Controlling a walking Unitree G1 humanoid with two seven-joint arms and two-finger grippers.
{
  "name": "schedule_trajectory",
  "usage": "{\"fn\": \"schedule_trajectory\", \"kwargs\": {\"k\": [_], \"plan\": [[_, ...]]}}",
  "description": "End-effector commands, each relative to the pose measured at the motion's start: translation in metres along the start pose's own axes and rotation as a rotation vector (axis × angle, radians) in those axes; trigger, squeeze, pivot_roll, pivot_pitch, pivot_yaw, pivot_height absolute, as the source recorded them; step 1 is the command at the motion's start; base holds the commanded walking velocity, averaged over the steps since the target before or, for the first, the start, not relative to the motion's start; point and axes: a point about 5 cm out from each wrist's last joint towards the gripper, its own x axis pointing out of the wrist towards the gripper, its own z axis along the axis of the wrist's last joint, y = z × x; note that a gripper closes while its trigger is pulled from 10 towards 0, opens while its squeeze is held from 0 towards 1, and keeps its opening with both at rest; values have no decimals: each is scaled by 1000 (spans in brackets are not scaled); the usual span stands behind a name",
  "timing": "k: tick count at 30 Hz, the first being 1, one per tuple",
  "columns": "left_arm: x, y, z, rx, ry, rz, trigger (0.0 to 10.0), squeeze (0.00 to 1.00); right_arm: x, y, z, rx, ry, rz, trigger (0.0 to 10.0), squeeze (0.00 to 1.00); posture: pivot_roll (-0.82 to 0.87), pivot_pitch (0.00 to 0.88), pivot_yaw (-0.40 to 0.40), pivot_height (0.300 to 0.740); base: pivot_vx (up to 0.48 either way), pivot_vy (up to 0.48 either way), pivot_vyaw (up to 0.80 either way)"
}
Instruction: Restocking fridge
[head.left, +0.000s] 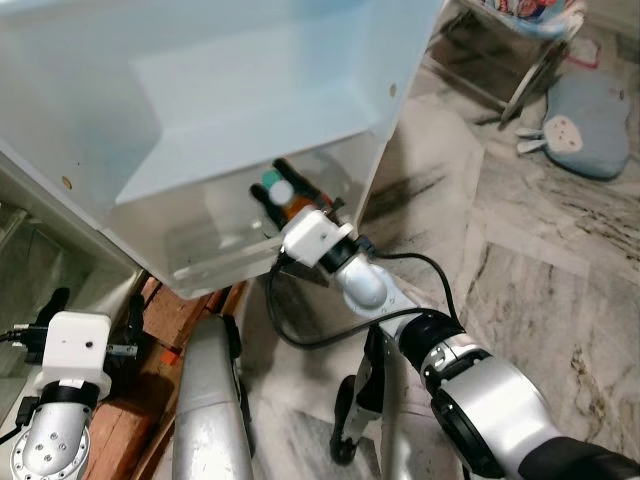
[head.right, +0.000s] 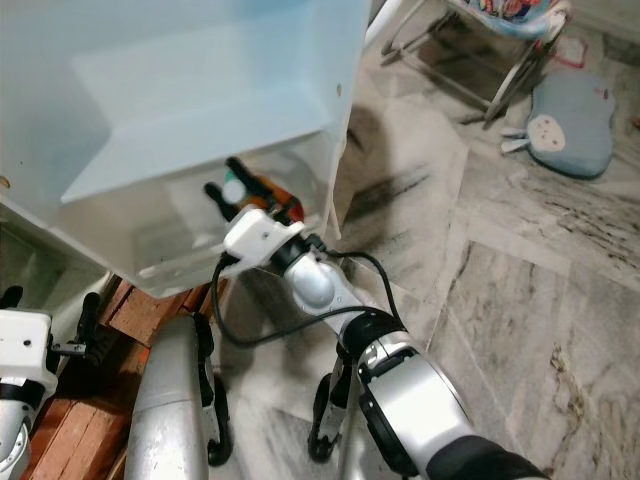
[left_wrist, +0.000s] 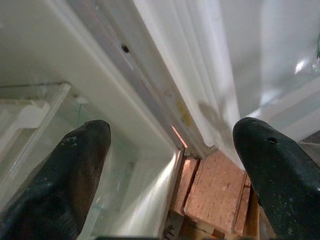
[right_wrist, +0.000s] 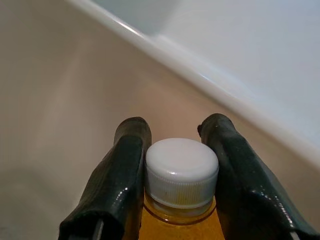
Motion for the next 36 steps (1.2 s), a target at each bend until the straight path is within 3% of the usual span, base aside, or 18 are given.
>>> {"fn": "schedule_trajectory", "kwargs": {"k": [1, 8, 13, 18, 21, 22, 23, 34, 35, 36], "plan": [[-6, 2, -3, 17, 26, -16, 10000, 0, 6, 2, 8, -27, -58, 25, 10000, 0, 392, 358, -58, 563, 0, 0, 0], [-9, 2, -2, 26, 32, -24, 10000, 0, -1, 8, -4, -154, 6, 48, 10000, 0, 407, 366, -57, 563, 0, 0, 0], [-9, 3, -2, 28, 37, -26, 10000, 0, -11, 3, -17, -175, 104, 20, 10000, 0, 413, 370, -57, 563, 0, 0, 0], [-8, 3, -2, 29, 37, -30, 10000, 0, -23, -6, -32, -127, 230, -51, 10000, 0, 410, 365, -56, 563, 0, 0, 0], [-7, 2, -3, 29, 36, -35, 10000, 0, -33, -13, -45, -45, 362, -141, 10000, 0, 406, 361, -55, 563, 0, 0, 0], [-7, 2, -3, 29, 36, -35, 10000, 0, -33, -13, -45, -45, 362, -141, 10000, 0, 406, 361, -55, 563, 0, 0, 0], [-6, 1, -3, 29, 36, -37, 10000, 0, -39, -19, -52, 3, 437, -206, 10000, 0, 405, 358, -54, 563, 0, 0, 0], [0, 0, -2, 32, 29, -49, 10000, 0, -52, -35, -68, 93, 600, -331, 10000, 0, 399, 343, -49, 563, 0, 0, 0], [1, 0, -2, 33, 28, -50, 10000, 0, -52, -36, -69, 98, 613, -339, 10000, 533, 398, 341, -48, 563, 0, 0, 0], [1, 0, -2, 34, 27, -50, 10000, 0, -53, -38, -70, 100, 621, -347, 10000, 627, 398, 341, -48, 563, 0, 0, 0]]}}
